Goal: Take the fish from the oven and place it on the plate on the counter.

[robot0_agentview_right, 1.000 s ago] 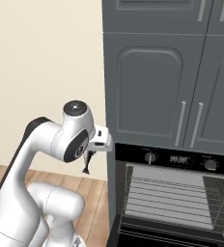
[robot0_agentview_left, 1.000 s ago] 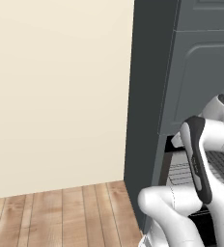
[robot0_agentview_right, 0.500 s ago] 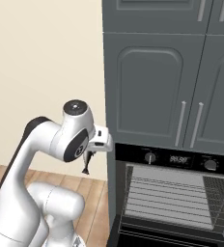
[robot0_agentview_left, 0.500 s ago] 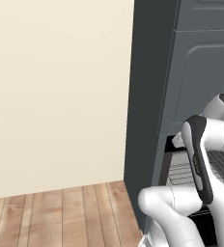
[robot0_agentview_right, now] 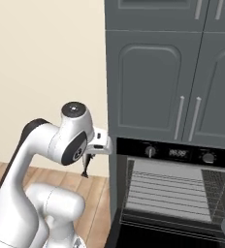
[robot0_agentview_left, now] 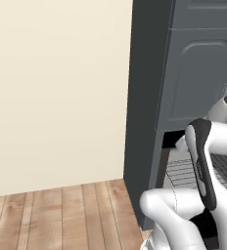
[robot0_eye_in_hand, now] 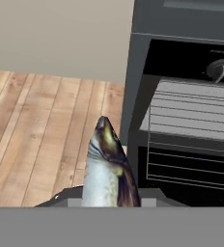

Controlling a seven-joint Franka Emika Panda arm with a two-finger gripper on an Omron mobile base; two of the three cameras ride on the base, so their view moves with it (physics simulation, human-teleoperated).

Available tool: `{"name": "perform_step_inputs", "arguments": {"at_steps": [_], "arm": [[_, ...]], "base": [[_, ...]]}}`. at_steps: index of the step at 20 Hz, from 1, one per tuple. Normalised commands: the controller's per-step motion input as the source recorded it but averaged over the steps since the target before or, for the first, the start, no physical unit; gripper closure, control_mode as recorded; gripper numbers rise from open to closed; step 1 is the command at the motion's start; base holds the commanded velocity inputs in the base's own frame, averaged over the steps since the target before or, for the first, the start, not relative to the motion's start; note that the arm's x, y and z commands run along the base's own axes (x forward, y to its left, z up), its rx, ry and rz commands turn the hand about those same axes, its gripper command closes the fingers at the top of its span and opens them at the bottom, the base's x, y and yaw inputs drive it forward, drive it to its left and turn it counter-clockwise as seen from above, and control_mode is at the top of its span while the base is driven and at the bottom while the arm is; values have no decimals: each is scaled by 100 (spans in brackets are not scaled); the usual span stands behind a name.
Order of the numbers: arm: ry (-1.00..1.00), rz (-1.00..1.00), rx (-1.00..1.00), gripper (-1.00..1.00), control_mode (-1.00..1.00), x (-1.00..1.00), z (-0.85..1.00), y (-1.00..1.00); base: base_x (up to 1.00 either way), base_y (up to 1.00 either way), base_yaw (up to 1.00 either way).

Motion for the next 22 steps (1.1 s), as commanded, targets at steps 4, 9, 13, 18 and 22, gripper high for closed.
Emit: {"name": "perform_step_inputs", "arguments": {"at_steps": [4, 9, 13, 18, 22], "arm": [[0, 0, 0, 100, 100, 0, 0, 0], [0, 0, 0, 100, 100, 0, 0, 0], [0, 0, 0, 100, 100, 0, 0, 0], [0, 0, 0, 100, 100, 0, 0, 0], [0, 0, 0, 100, 100, 0, 0, 0]], "base": [[-79, -44, -2], [-16, -59, -1], [0, -100, -4], [-37, -100, -3], [4, -100, 0]]}}
